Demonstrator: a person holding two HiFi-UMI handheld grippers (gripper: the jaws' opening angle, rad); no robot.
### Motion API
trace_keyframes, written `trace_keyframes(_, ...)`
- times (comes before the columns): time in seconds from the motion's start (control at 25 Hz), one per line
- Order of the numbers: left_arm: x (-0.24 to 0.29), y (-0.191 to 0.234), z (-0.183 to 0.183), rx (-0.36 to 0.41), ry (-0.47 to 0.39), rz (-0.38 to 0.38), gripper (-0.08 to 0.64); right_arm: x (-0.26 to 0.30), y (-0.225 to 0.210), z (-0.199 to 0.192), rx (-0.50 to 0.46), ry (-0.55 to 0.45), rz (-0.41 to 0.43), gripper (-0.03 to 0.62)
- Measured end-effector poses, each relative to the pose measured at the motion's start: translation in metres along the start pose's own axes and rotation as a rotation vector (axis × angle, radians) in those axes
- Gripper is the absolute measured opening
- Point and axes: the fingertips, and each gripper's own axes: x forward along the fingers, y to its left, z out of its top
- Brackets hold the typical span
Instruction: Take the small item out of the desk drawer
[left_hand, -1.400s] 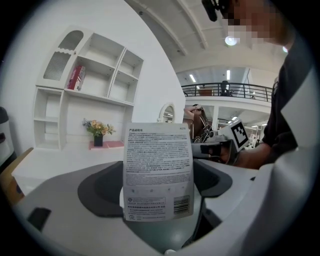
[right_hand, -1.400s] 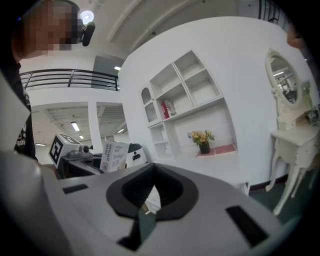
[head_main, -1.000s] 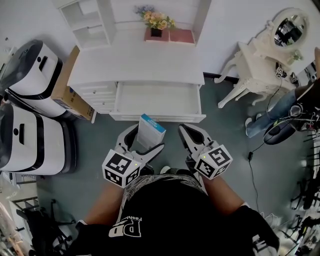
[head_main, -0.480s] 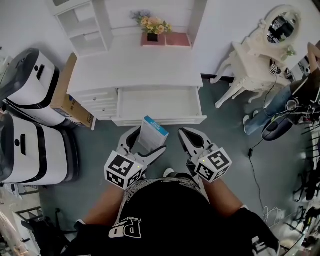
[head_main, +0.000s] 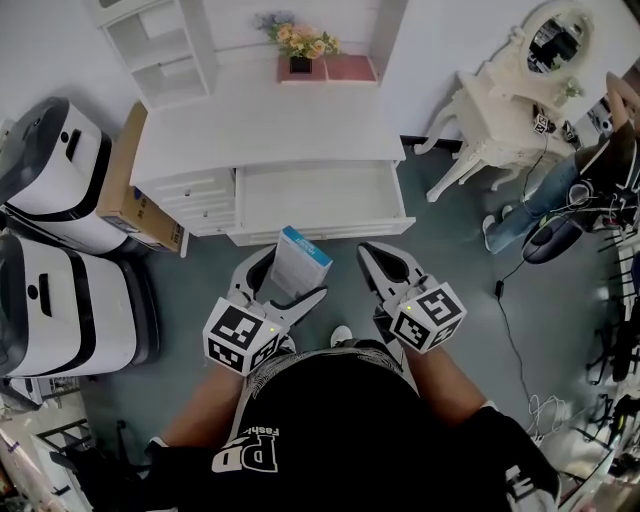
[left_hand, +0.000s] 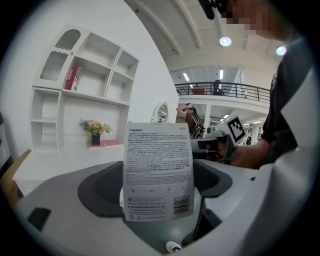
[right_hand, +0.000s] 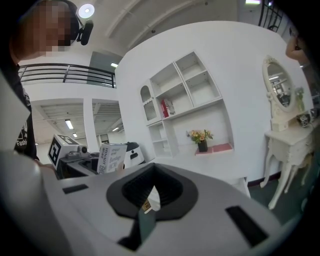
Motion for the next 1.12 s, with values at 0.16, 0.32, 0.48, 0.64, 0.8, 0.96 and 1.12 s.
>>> trace_keyframes(0.16, -0.002, 0.003, 0.003, 0.009, -0.001, -0.006, 0.44, 0.003, 0.002, 0.001, 0.007, -0.003, -0.005, 0.006)
trace_keyframes(0.32, -0.002, 0.005, 0.006, 0.007, -0.005, -0.02, 0.44, 0.006, 0.004, 0.0, 0.012, -0.009, -0.009, 0.006)
trace_keyframes(0.48, -0.001, 0.004, 0.012, 0.015, -0.012, -0.032, 0.44, 0.006, 0.001, 0.001, 0.009, -0.012, -0.023, 0.006)
trace_keyframes(0.64, 0.002, 0.008, 0.013, 0.02, -0.004, -0.031, 0.44, 0.006, -0.002, 0.003, 0.01, -0.021, -0.036, 0.006)
trace_keyframes(0.8, 0.005, 0.008, 0.016, 0.021, -0.004, -0.035, 0.44, 0.005, -0.005, 0.003, 0.02, -0.023, -0.04, 0.006)
trace_keyframes(0.96, 0.007, 0.006, 0.015, 0.024, 0.0, -0.038, 0.44, 0.003, -0.005, 0.0, 0.026, -0.021, -0.04, 0.006)
trace_keyframes(1.12, 0.008, 0.006, 0.016, 0.027, 0.0, -0.036, 0.44, 0.005, -0.004, 0.001, 0.022, -0.021, -0.033, 0.006)
